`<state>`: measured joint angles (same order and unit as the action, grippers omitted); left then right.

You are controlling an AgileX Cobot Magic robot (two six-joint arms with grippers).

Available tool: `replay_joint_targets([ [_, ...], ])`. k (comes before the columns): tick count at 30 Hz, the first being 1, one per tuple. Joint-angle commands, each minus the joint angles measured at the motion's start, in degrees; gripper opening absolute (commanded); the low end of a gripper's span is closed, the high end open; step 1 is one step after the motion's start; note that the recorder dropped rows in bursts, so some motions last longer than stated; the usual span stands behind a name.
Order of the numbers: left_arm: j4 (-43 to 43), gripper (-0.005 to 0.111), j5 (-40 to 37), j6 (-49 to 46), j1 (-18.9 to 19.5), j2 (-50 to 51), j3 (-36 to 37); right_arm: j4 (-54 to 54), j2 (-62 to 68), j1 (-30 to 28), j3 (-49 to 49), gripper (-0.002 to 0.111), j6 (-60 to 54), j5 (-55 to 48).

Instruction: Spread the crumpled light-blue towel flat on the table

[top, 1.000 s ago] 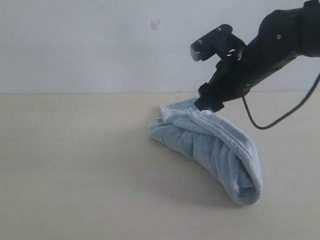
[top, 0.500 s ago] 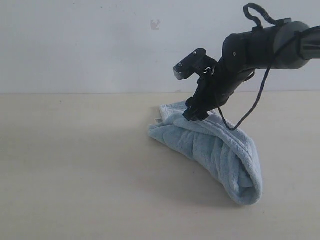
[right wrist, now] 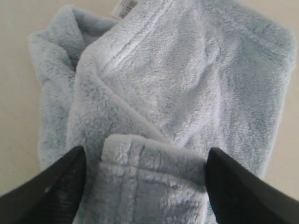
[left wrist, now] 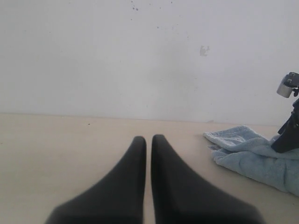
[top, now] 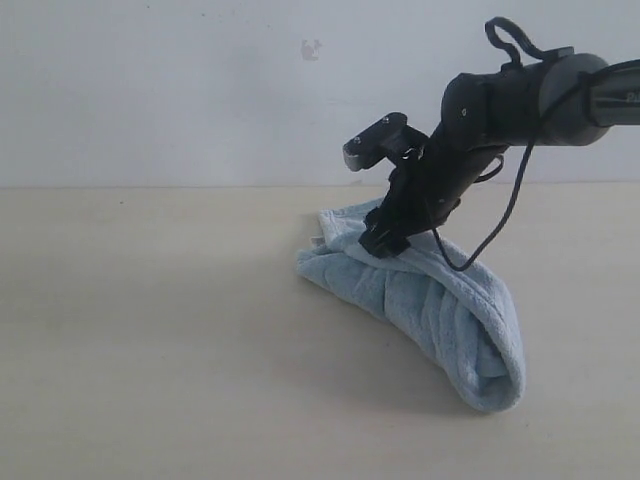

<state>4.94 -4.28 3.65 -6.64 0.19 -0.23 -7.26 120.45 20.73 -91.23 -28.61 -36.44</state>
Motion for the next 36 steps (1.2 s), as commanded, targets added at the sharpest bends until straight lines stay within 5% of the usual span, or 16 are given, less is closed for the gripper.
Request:
replay_joint_targets([
  [1, -0.08, 0.004, -0.09, 0.35, -0.28, -0.19, 0.23, -2.69, -0.6, 0.94, -0.28, 0.067, -3.05, -1.43],
  [6, -0.08, 0.004, -0.09, 0.35, -0.28, -0.19, 0.23, -2.31, -0.47, 1.04, -0.28, 0.064, -2.61, -0.93],
  [13, -0.08, 0.004, -0.09, 0.35, -0.28, -0.19, 0.23, 0.79, -0.47, 1.04, -0.28, 0.021, -0.3, -2.29],
  [20, -0.08, 0.004, -0.09, 0.35, -0.28, -0.19, 0.23, 3.06, -2.14, 1.04, -0.28, 0.002, 2.62, -1.13],
  [36, -0.08, 0.004, -0.16, 0.35, -0.28, -0.19, 0.23, 6.88, -8.36, -2.01, 0.27, 0.0, 8.66, -7.52],
])
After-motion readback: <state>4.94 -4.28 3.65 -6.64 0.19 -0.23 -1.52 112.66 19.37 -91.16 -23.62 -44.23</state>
